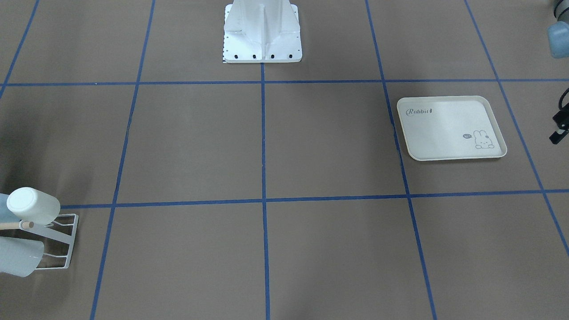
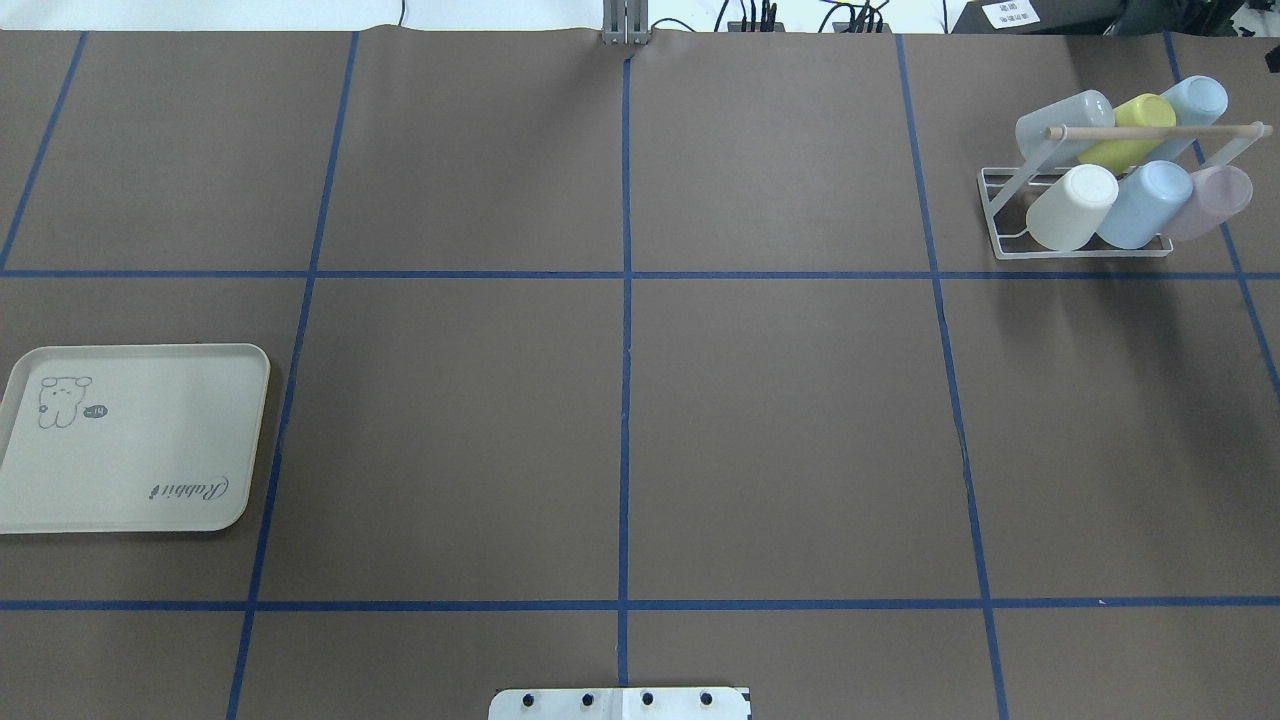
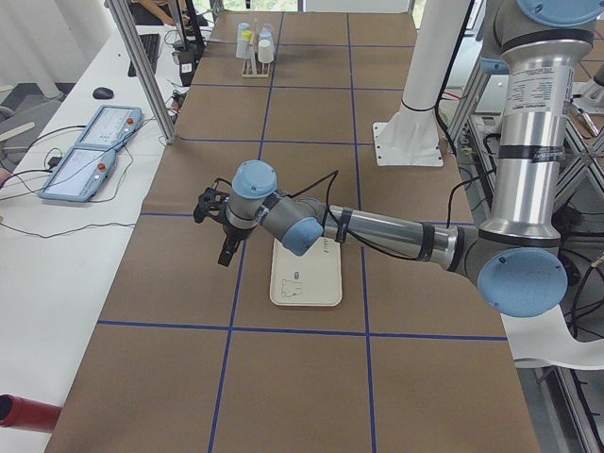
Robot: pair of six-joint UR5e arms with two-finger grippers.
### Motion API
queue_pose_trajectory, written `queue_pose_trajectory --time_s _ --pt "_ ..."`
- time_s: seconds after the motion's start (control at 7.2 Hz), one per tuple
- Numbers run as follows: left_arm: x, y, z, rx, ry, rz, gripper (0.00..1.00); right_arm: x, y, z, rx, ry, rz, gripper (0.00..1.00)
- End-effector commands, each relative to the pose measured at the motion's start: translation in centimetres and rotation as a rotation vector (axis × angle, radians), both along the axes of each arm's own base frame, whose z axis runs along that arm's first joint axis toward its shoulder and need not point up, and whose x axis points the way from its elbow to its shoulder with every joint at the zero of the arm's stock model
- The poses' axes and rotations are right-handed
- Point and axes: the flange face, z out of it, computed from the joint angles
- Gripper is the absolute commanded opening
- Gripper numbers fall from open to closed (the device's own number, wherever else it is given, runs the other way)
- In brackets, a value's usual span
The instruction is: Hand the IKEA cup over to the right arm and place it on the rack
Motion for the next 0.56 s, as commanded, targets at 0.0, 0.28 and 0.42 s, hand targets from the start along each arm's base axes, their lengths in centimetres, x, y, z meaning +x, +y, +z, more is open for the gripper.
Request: queue_pose_trajectory --time_s 0.0,0.28,0.42 --pt "-1.5 0.9 0.1 -0.107 -0.024 0.071 1.0 4.3 10.1 1.9 0.016 0.001 0.073 0.99" --pt "-6.9 3.2 3.7 -0.134 -0.097 0.182 1.0 4.1 14.7 3.3 -0.009 -0.006 0.077 0.99" --pt "-7.1 4.7 5.5 -0.174 -0.098 0.195 1.0 4.0 14.9 3.8 -0.019 -0.006 0.075 0.99"
